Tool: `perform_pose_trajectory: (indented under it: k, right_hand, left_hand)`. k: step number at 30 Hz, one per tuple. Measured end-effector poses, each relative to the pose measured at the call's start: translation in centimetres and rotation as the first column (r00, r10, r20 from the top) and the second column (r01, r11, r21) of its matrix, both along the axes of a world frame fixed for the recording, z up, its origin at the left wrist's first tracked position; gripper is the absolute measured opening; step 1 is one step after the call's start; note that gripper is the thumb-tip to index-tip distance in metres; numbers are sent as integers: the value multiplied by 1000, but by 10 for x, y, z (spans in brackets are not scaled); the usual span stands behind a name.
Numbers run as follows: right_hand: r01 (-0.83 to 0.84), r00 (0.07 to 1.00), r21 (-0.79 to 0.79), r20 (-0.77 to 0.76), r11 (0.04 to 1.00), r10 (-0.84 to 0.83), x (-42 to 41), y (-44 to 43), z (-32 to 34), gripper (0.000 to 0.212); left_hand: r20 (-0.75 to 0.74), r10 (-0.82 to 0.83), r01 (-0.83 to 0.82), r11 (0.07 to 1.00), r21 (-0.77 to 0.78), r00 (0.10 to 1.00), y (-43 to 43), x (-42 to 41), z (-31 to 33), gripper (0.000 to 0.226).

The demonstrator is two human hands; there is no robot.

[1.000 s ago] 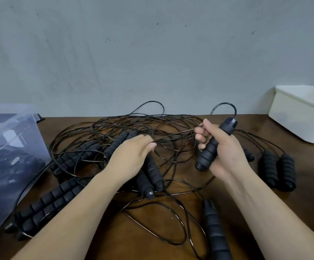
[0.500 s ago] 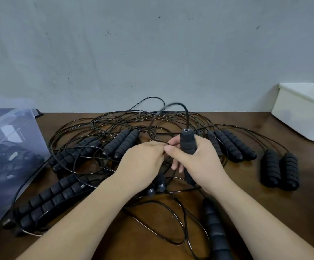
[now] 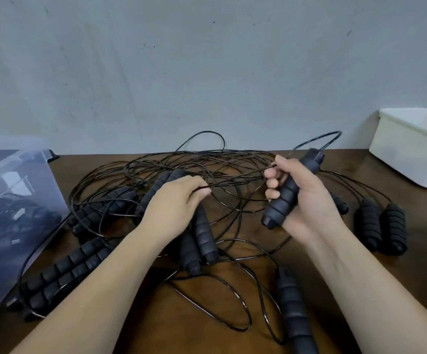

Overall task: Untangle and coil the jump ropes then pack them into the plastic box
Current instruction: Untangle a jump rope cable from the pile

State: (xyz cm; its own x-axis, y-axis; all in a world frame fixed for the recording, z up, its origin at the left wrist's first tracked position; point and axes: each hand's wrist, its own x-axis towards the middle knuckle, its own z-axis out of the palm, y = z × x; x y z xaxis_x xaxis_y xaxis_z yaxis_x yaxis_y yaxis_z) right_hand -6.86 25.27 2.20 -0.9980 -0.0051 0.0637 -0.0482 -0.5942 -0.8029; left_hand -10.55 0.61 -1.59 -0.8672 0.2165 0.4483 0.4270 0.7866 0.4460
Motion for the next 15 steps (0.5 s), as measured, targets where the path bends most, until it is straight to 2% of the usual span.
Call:
perform_pose_trajectory:
  k: [3,6,8,11,15]
  right_hand:
    - [33,999,45,6,998,-33,-3,-3,-5,20]
    - [2,1000,179,-20,984,2,0,-13,-8,35]
    - [-20,999,300,-34,954,31,4,-21,-13,27]
    - [1,995,429,-88,903,41,6,-31,-23,19]
    - [195,971,568,-224,800,-78,6,-33,-29,12]
  left_hand:
    - [-11,38,-38,998,-52,999,3,5,5,19]
    - [-70,50,-54,997,-51,996,6,10,9,21]
    - [-161,47,-54,998,-37,986,9,14,12,23]
    - [-301,4,-38,994,-107,953,19,25,15,31]
    - [-317,-69,15,986,-168,946,32,34,12,21]
